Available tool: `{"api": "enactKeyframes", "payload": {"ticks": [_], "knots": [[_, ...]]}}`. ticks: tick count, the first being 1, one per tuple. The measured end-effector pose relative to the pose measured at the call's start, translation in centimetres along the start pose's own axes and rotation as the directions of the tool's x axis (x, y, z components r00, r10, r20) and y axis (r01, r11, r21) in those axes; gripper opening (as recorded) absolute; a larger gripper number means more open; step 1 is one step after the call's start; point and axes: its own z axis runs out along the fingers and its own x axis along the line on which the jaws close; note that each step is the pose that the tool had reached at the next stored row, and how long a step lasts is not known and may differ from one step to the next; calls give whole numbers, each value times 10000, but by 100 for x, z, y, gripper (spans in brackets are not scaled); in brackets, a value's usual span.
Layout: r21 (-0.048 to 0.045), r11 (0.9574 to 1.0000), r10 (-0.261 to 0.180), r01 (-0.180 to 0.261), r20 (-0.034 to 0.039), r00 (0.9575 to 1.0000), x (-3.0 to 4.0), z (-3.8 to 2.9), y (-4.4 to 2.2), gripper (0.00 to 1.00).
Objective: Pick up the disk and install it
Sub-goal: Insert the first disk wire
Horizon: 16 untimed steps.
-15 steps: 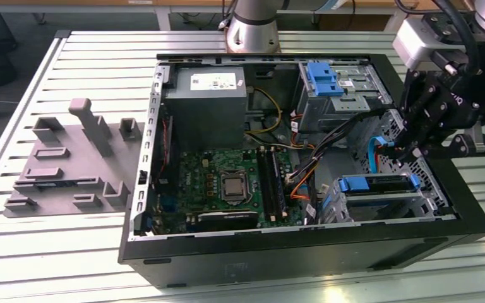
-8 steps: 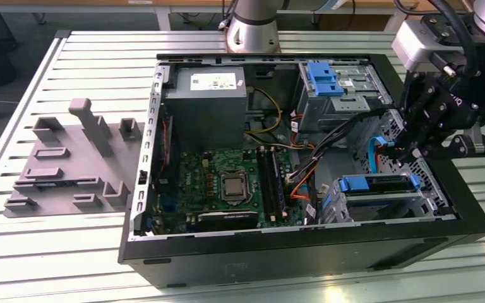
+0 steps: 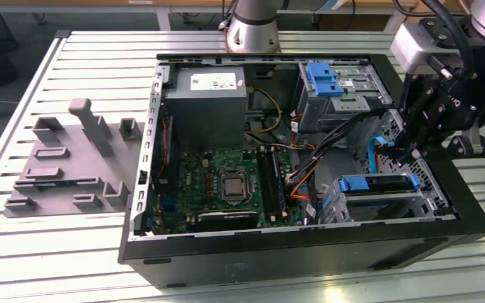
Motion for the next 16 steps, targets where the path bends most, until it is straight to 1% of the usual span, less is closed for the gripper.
{"api": "enactKeyframes", "payload": {"ticks": [4, 8, 13, 14, 15, 16], "knots": [[17, 10000, 0, 0, 2, 10000, -9, 21, 0, 31], [19, 10000, 0, 0, 3, 10000, -56, 38, 2, 31], [24, 10000, -1, 1, 2, 10000, -61, 68, 2, 31], [24, 10000, -1, 1, 0, 10000, -60, 68, 2, 30], [24, 10000, -1, 1, 0, 10000, -60, 68, 2, 24], [24, 10000, -1, 1, 1, 10000, -60, 69, 2, 24]]}}
